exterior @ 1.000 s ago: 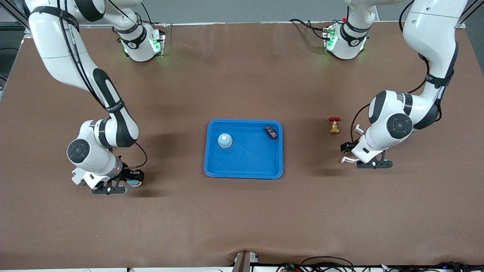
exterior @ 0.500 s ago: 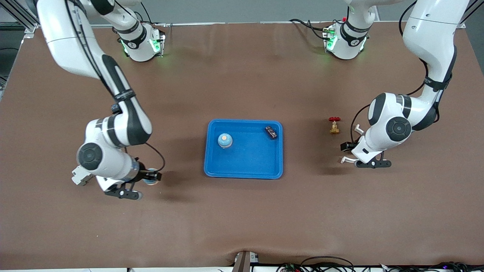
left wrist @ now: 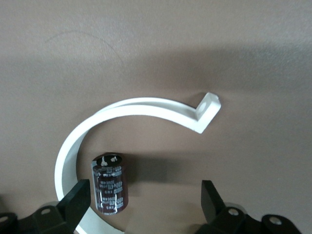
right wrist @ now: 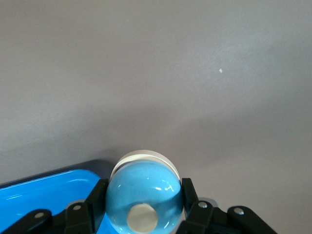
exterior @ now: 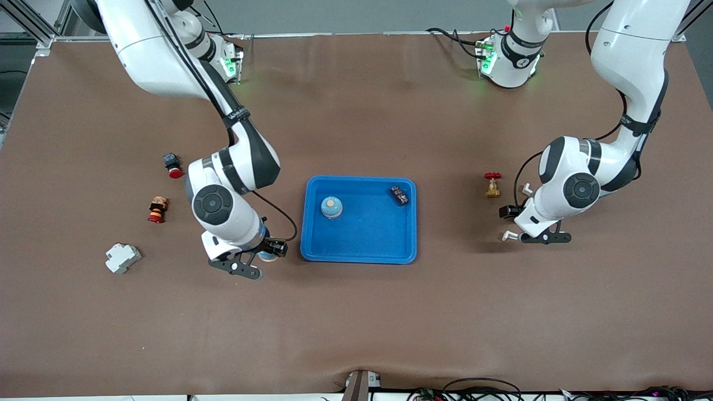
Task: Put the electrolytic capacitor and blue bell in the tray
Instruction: 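Carry the second bell with the right gripper into the blue tray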
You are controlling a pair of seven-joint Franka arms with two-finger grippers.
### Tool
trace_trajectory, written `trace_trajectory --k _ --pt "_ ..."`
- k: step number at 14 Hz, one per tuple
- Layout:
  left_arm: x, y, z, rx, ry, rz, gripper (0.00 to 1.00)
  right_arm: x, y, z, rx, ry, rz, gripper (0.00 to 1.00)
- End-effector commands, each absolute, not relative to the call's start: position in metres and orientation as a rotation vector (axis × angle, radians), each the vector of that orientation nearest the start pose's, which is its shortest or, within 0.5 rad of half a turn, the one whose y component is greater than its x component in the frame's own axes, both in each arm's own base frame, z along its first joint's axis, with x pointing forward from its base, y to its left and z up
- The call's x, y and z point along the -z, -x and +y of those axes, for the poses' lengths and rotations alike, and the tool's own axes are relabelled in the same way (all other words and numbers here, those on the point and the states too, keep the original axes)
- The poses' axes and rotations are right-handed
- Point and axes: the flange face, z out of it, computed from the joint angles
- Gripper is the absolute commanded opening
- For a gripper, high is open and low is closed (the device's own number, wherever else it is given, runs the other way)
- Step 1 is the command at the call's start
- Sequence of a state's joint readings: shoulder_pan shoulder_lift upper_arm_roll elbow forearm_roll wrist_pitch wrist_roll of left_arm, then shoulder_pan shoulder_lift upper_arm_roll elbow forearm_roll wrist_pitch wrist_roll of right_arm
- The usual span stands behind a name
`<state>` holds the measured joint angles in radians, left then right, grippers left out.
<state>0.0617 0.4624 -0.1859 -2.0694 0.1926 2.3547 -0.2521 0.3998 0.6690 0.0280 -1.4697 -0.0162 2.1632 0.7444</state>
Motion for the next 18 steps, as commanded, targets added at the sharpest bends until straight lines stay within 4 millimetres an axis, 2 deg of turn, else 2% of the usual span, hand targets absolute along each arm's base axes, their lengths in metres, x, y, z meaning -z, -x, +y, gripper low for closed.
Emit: trace_trajectory --k 1,3,5,9,11,15,18 --pt "-0.194 -0.562 -0.064 -0.237 3.051 0.004 1.0 -0.291 -0.656 0.324 0.021 3.103 0.577 0.0" --pt "-0.193 -0.562 -0.062 -0.24 3.05 0.0 1.0 -0.288 -0.652 0.358 0.031 3.12 0.647 0.0" --pt "-0.189 -0.562 -0.056 -0.252 3.049 -0.014 1.0 -0.279 -0.644 0.378 0.073 3.143 0.694 0.0" --pt "-0.175 -0.561 -0.05 -0.286 3.05 -0.032 1.0 -0.262 -0.633 0.4 0.089 3.111 0.759 0.0" --pt "-0.174 -0.56 -0.05 -0.291 3.05 -0.033 1.0 -0.256 -0.625 0.417 0.119 3.07 0.789 0.0" --pt "-0.173 -0.56 -0.052 -0.293 3.049 -0.027 1.0 -0.239 -0.614 0.431 0.136 3.033 0.818 0.0" --pt "-0.175 -0.562 -0.052 -0.286 3.05 -0.025 0.54 -0.214 -0.602 0.429 0.149 3.012 0.84 0.0"
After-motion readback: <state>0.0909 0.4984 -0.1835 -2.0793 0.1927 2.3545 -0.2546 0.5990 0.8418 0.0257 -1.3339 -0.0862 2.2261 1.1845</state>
